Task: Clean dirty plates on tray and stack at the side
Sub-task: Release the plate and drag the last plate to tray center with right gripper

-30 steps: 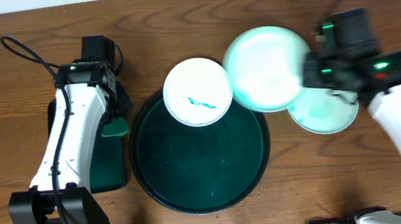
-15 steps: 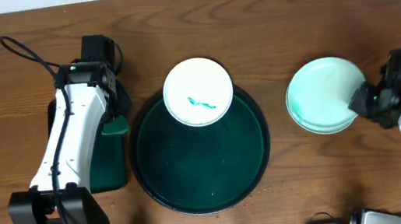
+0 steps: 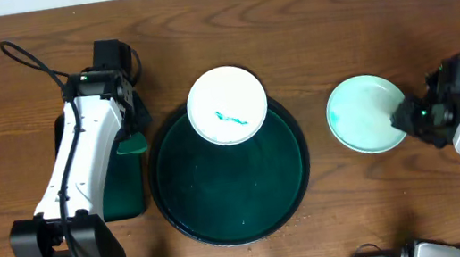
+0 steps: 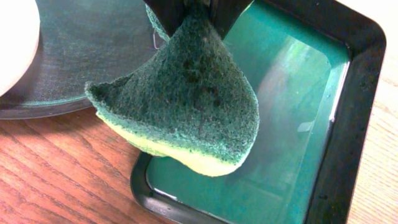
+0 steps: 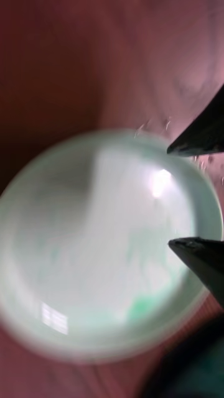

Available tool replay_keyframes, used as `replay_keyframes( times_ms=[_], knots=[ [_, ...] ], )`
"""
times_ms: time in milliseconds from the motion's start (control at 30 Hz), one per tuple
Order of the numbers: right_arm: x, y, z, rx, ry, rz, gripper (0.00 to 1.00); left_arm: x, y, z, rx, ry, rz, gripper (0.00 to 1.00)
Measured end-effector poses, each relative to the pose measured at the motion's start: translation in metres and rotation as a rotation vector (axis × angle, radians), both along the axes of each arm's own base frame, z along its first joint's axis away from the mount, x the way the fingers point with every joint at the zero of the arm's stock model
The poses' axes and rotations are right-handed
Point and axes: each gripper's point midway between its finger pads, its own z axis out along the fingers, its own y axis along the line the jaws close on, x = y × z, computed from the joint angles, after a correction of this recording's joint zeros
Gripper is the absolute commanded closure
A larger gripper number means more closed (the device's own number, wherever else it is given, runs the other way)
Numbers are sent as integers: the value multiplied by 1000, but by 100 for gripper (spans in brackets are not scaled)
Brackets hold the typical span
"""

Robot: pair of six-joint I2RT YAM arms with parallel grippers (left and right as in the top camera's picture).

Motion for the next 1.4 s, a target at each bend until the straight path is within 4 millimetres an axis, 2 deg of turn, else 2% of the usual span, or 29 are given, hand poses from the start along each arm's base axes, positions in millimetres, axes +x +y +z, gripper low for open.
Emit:
replay_keyframes(
  times_ms=[67, 167, 233, 333, 433, 567, 767, 900, 933, 1000, 1067, 1133, 1167, 1400],
  knots=[
    [18, 14, 21, 5, -63, 66, 51, 0, 0, 0, 0, -2, 0, 93],
    [50, 49, 58, 0, -172, 204, 48, 1, 0, 0, 0, -3, 0, 93],
    [71, 81, 81, -2, -234, 314, 44, 1, 0, 0, 0, -3, 0, 93],
    [98, 134, 94, 2, -251, 486, 35, 1, 0, 0, 0, -3, 0, 92],
    [120, 183, 84, 3, -215, 649, 33, 1, 0, 0, 0, -2, 0, 93],
    [143, 239, 52, 15, -142, 859, 33, 1, 0, 0, 0, -2, 0, 93],
    [170, 294, -2, -2, -106, 1077, 34, 1, 0, 0, 0, -3, 0, 92],
    [170, 314, -28, -11, -98, 1153, 37, 1, 0, 0, 0, -3, 0, 92],
    [169, 316, -33, -11, -91, 1164, 41, 1, 0, 0, 0, -2, 0, 93],
    [167, 319, -41, -14, -84, 1184, 56, 1, 0, 0, 0, -3, 0, 93],
    [166, 320, -48, -13, -73, 1191, 77, 1, 0, 0, 0, -2, -1, 93],
    [165, 320, -51, -9, -67, 1200, 93, 1, 0, 0, 0, -2, -2, 93],
    [164, 320, -51, -4, -65, 1200, 98, 1, 0, 0, 0, -2, -2, 92],
    [157, 318, -45, 11, -39, 1200, 99, 1, 0, 0, 0, -2, -2, 92]
  ],
)
